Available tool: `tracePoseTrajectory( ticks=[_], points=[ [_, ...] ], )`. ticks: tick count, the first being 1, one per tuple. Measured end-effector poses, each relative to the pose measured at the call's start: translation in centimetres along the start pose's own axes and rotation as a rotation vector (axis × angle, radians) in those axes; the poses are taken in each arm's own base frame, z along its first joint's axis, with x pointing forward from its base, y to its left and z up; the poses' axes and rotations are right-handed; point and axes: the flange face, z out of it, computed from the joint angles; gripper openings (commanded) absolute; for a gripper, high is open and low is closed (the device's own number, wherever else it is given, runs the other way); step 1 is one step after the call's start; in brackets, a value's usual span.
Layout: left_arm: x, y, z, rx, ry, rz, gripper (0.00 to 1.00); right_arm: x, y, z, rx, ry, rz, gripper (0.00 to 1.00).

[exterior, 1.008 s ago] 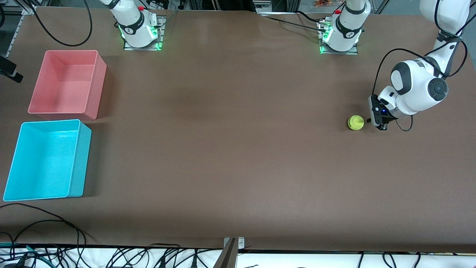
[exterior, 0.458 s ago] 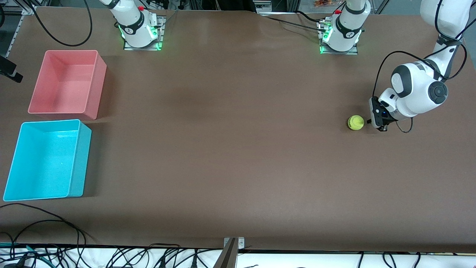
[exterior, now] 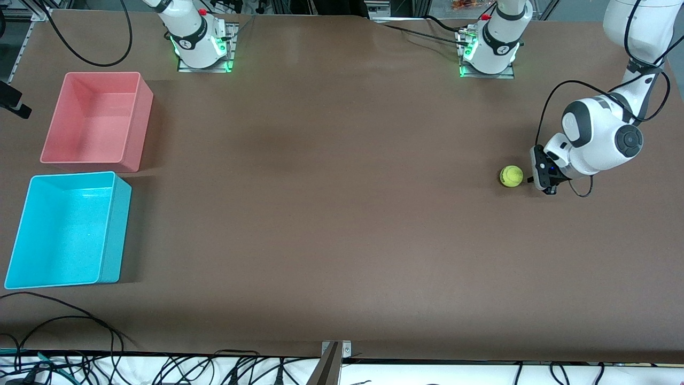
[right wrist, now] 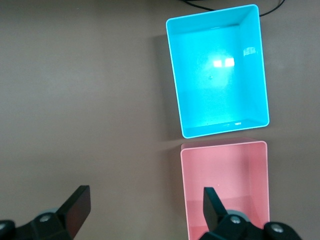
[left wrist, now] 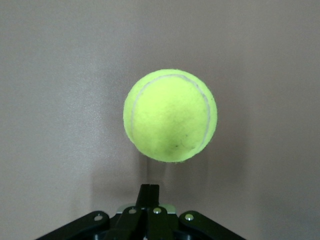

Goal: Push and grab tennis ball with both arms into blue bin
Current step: 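Push the tennis ball with the left gripper toward the right arm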

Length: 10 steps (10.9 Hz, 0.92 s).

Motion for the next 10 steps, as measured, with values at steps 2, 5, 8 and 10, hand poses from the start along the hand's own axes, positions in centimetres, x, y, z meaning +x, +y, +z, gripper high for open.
tracePoseTrajectory(
  ticks=[2, 5, 8, 10],
  points=[
    [0.3, 0.0, 0.3, -0.003, 0.017, -0.016, 0.0, 0.0, 0.0, 0.0, 0.0, 0.0, 0.0, 1.0],
    [3.9, -0.1, 1.2, -0.008, 0.108, -0.077, 0.0, 0.0, 0.0, 0.0, 0.0, 0.0, 0.0, 1.0],
    [13.8, 0.3, 2.3, -0.027, 0.199, -0.235, 0.0, 0.0, 0.0, 0.0, 0.0, 0.0, -0.001, 1.0],
    [14.4, 0.3, 2.3, -0.024, 0.197, -0.256, 0.0, 0.0, 0.0, 0.0, 0.0, 0.0, -0.001, 1.0]
  ],
)
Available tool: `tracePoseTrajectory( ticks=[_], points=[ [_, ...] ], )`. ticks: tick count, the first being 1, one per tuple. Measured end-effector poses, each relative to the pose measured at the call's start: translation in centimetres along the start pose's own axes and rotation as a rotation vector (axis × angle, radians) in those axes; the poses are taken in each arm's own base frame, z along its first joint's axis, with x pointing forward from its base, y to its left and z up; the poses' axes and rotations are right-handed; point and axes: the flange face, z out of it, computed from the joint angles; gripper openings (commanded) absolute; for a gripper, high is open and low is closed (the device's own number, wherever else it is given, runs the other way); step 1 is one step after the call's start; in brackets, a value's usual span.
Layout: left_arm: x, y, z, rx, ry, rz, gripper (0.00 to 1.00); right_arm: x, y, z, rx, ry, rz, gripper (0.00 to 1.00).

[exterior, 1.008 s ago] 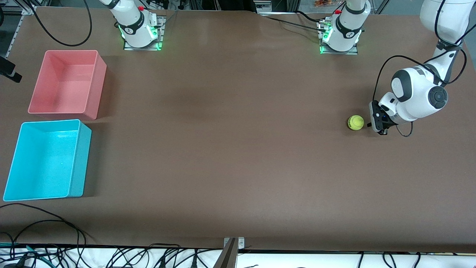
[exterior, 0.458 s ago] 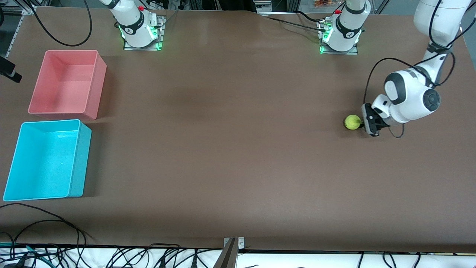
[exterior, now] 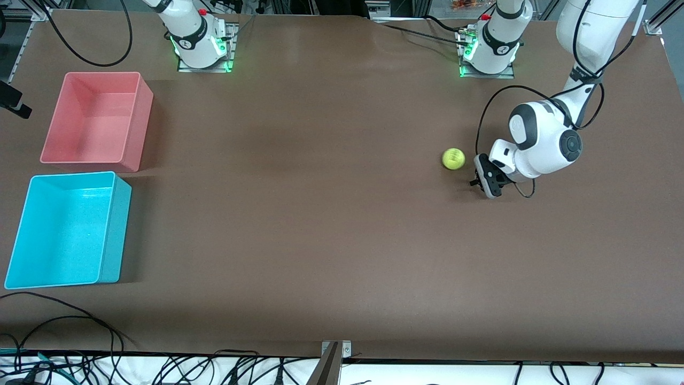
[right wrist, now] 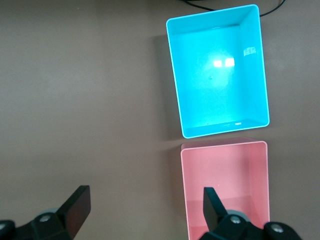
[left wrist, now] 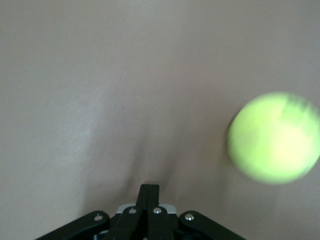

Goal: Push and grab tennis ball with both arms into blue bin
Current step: 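Push the tennis ball with the left gripper toward the right arm, then reach the right gripper to the ball while the left gripper withdraws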

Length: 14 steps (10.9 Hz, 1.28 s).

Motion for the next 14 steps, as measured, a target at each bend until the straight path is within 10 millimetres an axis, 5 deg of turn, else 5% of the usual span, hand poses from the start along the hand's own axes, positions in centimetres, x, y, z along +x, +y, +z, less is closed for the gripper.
tracePoseTrajectory(
  ticks=[6, 10, 11, 12, 13, 14],
  points=[
    [-5.3, -2.2, -1.4, 0.027, -0.005, 0.048, 0.0, -0.2, -0.1, 0.1, 0.003, -0.014, -0.002, 1.0],
    [-8.9, -2.8, -2.1, -0.006, -0.01, 0.071, 0.08, -1.1, -2.4, 0.9, 0.015, -0.106, -0.045, 1.0],
    [-10.1, -2.8, -2.6, -0.026, -0.007, 0.07, 0.16, -1.2, -3.8, 1.1, 0.014, -0.123, -0.07, 1.0],
    [-11.2, -2.9, -3.3, -0.037, -0.009, 0.075, 0.65, -1.5, -5.4, 1.4, 0.013, -0.147, -0.099, 1.0],
    [-11.8, -3.0, -4.3, -0.037, -0.019, 0.094, 1.0, -1.8, -6.9, 1.7, 0.011, -0.173, -0.127, 1.0],
    [-12.1, -3.0, -5.6, -0.034, -0.031, 0.113, 1.0, -2.0, -8.3, 1.9, 0.009, -0.191, -0.154, 1.0]
  ],
)
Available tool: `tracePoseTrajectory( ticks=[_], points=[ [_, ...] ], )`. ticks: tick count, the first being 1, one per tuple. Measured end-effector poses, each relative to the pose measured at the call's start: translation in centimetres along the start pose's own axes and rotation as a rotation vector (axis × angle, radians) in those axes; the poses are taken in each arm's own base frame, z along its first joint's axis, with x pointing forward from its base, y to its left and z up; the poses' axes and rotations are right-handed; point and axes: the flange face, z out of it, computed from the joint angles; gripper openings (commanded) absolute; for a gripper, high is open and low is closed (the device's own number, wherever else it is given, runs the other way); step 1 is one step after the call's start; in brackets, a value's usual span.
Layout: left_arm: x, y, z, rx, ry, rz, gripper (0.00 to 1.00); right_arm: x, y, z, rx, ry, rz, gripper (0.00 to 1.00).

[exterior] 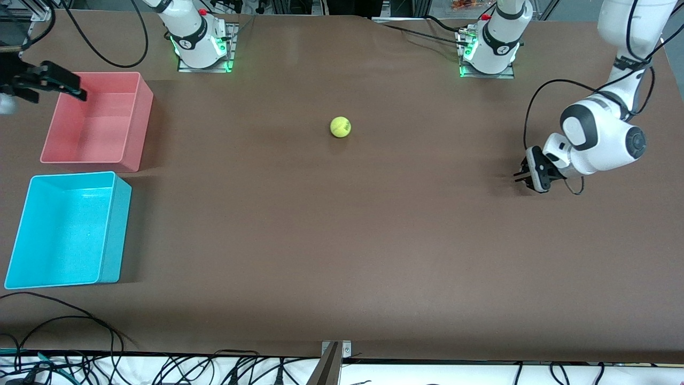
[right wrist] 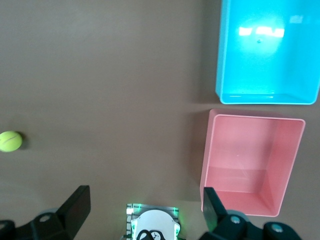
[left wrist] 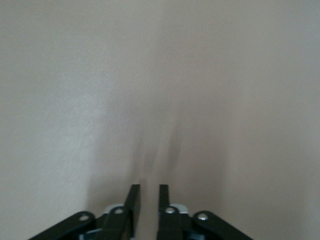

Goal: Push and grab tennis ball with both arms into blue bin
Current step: 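Reach the right gripper to the ball while the left gripper withdraws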

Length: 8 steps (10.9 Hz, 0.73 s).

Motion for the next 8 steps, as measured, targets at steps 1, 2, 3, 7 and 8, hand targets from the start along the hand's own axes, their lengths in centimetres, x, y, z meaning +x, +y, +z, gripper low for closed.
tracePoseTrajectory(
  ticks=[1, 2, 3, 7, 8],
  points=[
    [-0.2, 0.2, -1.4, -0.001, -0.003, 0.009, 1.0, -0.1, -1.5, 0.5, -0.003, -0.029, -0.028, 1.0],
    [-0.3, 0.3, -2.7, 0.006, -0.002, 0.012, 1.0, -0.2, -2.4, 1.1, -0.005, -0.071, -0.045, 1.0],
    [-0.2, 0.4, -3.7, 0.019, -0.011, 0.029, 1.0, -0.3, -3.3, 2.0, -0.006, -0.119, -0.064, 1.0],
    [0.4, -0.2, -7.0, 0.116, -0.071, 0.094, 1.0, -0.1, -9.1, 8.2, -0.034, -0.306, -0.171, 1.0],
    [0.4, -0.6, -7.7, 0.164, -0.08, 0.098, 1.0, -0.1, -9.3, 10.3, -0.037, -0.352, -0.174, 1.0]
  ],
)
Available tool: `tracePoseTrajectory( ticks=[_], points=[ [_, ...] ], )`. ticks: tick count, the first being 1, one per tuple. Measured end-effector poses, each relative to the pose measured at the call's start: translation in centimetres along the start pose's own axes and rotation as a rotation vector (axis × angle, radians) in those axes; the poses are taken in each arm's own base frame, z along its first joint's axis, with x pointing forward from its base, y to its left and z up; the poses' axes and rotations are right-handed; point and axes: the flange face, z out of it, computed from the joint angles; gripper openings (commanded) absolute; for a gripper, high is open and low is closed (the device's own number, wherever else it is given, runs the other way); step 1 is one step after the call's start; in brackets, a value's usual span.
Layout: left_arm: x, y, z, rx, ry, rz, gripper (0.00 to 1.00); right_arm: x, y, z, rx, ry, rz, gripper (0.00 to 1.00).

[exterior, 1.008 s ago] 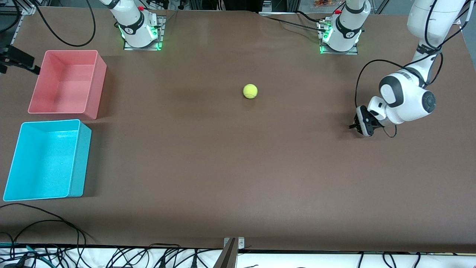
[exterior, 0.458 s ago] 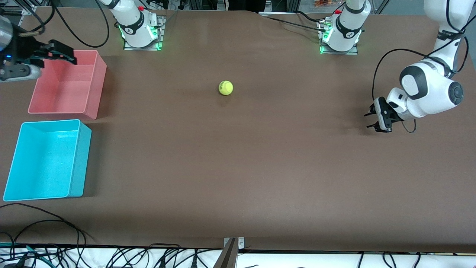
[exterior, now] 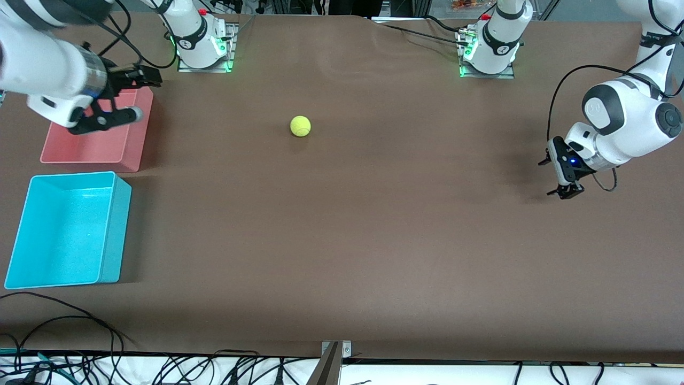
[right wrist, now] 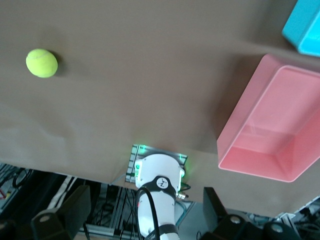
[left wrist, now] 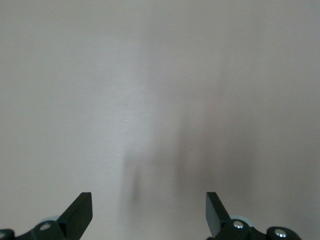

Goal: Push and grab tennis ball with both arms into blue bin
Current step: 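Reach the right gripper to the ball while the left gripper withdraws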

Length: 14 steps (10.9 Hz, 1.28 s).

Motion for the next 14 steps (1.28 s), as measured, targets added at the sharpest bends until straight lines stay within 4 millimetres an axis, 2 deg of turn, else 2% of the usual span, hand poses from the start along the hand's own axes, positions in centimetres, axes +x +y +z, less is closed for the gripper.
tracePoseTrajectory(
  ticks=[2, 4, 6, 7, 9, 10, 12, 14],
  points=[
    [0.5, -1.1, -2.0, 0.072, -0.008, 0.012, 1.0, 1.4, -0.3, 4.1, 0.0, -0.06, -0.008, 1.0],
    [1.6, -1.7, -6.3, 0.155, -0.002, 0.032, 1.0, 2.7, -2.9, 7.7, -0.023, -0.061, -0.053, 1.0],
    [2.5, -1.3, -10.4, 0.21, 0.015, 0.007, 1.0, 3.2, -4.7, 11.2, 0.017, -0.045, -0.079, 1.0],
    [2.8, -0.9, -12.2, 0.221, 0.03, -0.041, 1.0, 3.2, -5.2, 13.5, 0.038, -0.037, -0.081, 1.0],
    [2.4, -0.1, -14.6, 0.23, 0.053, -0.151, 1.0, 3.0, -6.8, 18.0, 0.024, -0.009, -0.1, 1.0],
    [1.8, 0.3, -15.2, 0.215, 0.063, -0.21, 1.0, 2.8, -8.1, 19.6, 0.006, 0.008, -0.106, 1.0],
    [1.7, 0.6, -16.9, 0.156, 0.089, -0.338, 1.0, 2.8, -10.6, 21.1, -0.006, 0.054, -0.133, 1.0],
    [2.6, 0.3, -20.8, 0.093, 0.018, -0.473, 1.0, 3.1, -13.6, 22.1, -0.022, 0.129, -0.136, 1.0]
  ],
)
